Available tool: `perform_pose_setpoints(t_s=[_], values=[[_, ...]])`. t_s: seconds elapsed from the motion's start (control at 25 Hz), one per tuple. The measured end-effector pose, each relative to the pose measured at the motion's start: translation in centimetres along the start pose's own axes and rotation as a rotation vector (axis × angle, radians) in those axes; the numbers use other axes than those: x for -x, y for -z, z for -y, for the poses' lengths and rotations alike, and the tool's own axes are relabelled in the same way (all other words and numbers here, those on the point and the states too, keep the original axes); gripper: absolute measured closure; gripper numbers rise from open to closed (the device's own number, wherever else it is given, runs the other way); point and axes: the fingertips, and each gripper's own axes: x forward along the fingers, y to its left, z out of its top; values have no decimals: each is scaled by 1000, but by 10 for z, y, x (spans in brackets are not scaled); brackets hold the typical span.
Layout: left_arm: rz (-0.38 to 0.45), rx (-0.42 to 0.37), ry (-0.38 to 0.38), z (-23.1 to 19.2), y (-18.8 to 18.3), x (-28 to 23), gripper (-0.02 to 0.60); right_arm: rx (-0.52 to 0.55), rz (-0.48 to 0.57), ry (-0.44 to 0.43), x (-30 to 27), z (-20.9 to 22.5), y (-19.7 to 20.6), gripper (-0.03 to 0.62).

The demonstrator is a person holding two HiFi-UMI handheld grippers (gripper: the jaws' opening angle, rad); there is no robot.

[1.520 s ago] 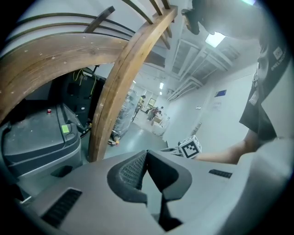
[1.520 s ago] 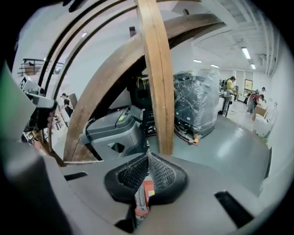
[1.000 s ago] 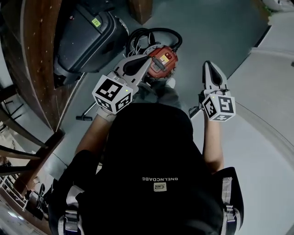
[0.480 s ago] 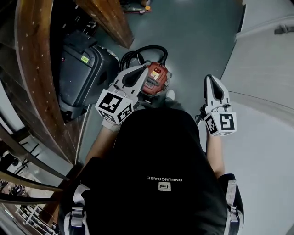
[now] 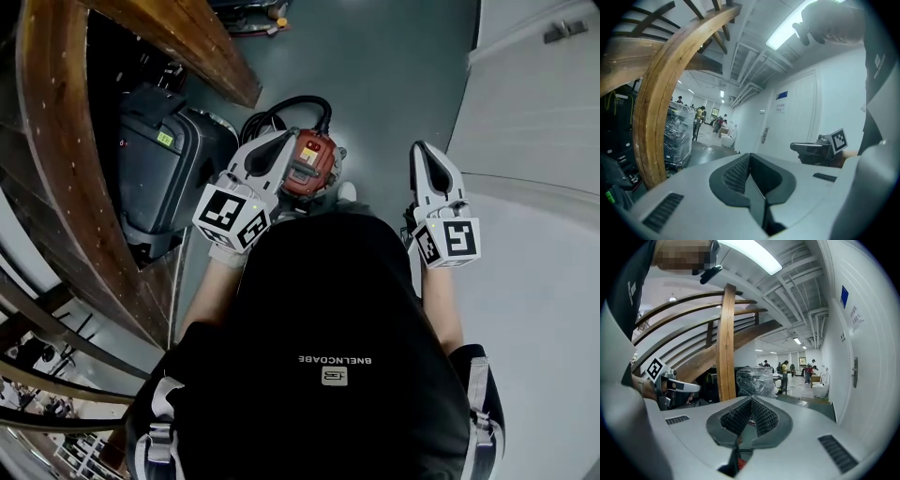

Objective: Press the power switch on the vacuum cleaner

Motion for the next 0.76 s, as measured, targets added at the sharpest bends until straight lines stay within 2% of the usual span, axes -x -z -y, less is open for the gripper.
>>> perform_pose_setpoints(t_s=[0.32, 0.76], values=[[-2, 7, -13, 2, 2, 4, 568, -26, -3, 16, 7, 6, 4, 568], [1, 9, -36, 6, 6, 20, 568, -8, -4, 10, 15, 0, 1, 568]])
